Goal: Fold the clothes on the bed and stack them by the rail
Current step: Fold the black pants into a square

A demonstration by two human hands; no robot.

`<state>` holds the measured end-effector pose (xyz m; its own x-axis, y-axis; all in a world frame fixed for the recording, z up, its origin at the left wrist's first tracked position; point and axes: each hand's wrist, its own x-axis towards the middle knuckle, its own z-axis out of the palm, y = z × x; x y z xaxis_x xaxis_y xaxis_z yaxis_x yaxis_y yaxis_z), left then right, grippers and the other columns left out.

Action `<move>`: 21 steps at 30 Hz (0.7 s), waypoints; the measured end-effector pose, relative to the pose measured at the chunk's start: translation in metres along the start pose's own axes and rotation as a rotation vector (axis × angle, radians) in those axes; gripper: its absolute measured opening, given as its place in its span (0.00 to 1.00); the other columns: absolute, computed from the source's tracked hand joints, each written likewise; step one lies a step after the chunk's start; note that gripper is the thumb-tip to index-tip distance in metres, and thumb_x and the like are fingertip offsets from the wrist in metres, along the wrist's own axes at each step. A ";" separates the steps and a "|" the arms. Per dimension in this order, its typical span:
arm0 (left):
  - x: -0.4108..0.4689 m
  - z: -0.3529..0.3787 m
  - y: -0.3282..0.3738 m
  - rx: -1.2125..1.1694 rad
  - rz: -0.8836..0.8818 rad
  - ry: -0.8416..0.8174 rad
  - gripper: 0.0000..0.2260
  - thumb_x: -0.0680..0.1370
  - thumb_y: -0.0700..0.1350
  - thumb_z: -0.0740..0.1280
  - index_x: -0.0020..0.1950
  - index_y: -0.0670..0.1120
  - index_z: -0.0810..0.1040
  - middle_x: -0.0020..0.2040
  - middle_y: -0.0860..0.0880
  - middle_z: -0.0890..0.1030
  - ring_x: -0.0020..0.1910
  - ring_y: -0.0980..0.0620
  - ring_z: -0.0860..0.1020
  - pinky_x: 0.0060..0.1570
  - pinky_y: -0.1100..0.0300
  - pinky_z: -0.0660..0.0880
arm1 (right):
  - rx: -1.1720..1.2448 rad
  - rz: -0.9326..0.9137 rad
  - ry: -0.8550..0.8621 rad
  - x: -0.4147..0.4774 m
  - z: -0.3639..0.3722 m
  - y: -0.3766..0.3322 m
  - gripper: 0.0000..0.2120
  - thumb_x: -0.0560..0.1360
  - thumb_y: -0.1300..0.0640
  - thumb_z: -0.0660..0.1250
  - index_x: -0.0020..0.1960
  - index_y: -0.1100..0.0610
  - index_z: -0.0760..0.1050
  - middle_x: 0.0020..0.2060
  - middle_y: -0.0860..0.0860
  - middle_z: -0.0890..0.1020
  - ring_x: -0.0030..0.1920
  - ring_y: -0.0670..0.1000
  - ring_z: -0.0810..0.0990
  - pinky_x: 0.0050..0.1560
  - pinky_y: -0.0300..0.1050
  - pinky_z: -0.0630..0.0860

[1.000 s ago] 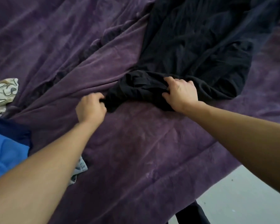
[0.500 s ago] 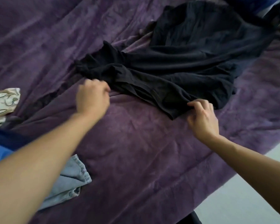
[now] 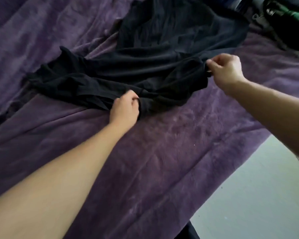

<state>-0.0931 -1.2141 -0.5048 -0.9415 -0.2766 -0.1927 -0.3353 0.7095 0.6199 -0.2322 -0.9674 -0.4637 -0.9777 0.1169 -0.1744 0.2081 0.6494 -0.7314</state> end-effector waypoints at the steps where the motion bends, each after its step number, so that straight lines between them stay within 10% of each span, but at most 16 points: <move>1: 0.015 -0.008 0.004 -0.092 -0.109 0.087 0.08 0.78 0.39 0.61 0.52 0.42 0.79 0.49 0.39 0.82 0.51 0.40 0.78 0.53 0.50 0.73 | 0.091 0.033 0.002 0.014 0.001 -0.010 0.08 0.76 0.56 0.65 0.37 0.53 0.75 0.37 0.53 0.80 0.32 0.44 0.77 0.37 0.43 0.75; 4: 0.050 -0.028 0.008 -0.155 -0.315 0.293 0.08 0.79 0.41 0.60 0.52 0.43 0.78 0.52 0.42 0.81 0.54 0.42 0.77 0.55 0.54 0.71 | 0.238 0.111 0.004 0.046 0.006 -0.027 0.06 0.76 0.60 0.62 0.43 0.52 0.75 0.41 0.53 0.80 0.35 0.47 0.77 0.42 0.46 0.77; 9: 0.039 -0.013 0.010 0.009 -0.099 0.195 0.17 0.78 0.52 0.63 0.65 0.48 0.73 0.60 0.42 0.75 0.60 0.42 0.73 0.58 0.54 0.69 | -0.321 -0.213 0.023 0.009 0.001 0.011 0.17 0.71 0.61 0.61 0.59 0.56 0.75 0.55 0.55 0.79 0.56 0.58 0.77 0.54 0.49 0.73; 13: 0.037 0.017 0.013 -0.072 -0.168 0.074 0.27 0.74 0.50 0.71 0.72 0.51 0.67 0.67 0.47 0.73 0.66 0.46 0.70 0.61 0.59 0.66 | -0.624 -0.286 -0.333 -0.024 0.019 0.051 0.40 0.66 0.41 0.73 0.73 0.50 0.61 0.70 0.54 0.67 0.65 0.59 0.69 0.59 0.56 0.70; 15: 0.044 0.020 0.013 -0.155 -0.279 0.149 0.24 0.72 0.47 0.73 0.67 0.48 0.74 0.62 0.47 0.77 0.63 0.46 0.73 0.60 0.59 0.69 | -0.709 -0.294 -0.320 -0.024 0.026 0.063 0.35 0.68 0.39 0.71 0.70 0.49 0.66 0.70 0.52 0.68 0.65 0.58 0.70 0.60 0.55 0.70; 18: 0.041 0.009 0.013 -0.111 -0.197 0.180 0.10 0.71 0.45 0.75 0.51 0.47 0.81 0.47 0.49 0.81 0.48 0.48 0.78 0.48 0.58 0.73 | -0.410 -0.208 -0.045 -0.015 0.017 0.062 0.11 0.72 0.53 0.66 0.53 0.51 0.79 0.52 0.53 0.82 0.52 0.57 0.79 0.52 0.50 0.74; 21: 0.015 -0.017 0.015 0.045 0.036 0.174 0.06 0.69 0.42 0.75 0.42 0.44 0.80 0.39 0.48 0.78 0.39 0.48 0.75 0.40 0.58 0.69 | 0.108 0.039 0.200 -0.001 -0.014 0.047 0.08 0.72 0.60 0.62 0.47 0.53 0.78 0.42 0.51 0.82 0.44 0.49 0.78 0.52 0.49 0.77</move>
<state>-0.1112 -1.2187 -0.4856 -0.9339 -0.3559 -0.0338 -0.3064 0.7480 0.5887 -0.2216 -0.9261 -0.4887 -0.9527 0.2937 -0.0775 0.2368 0.5585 -0.7950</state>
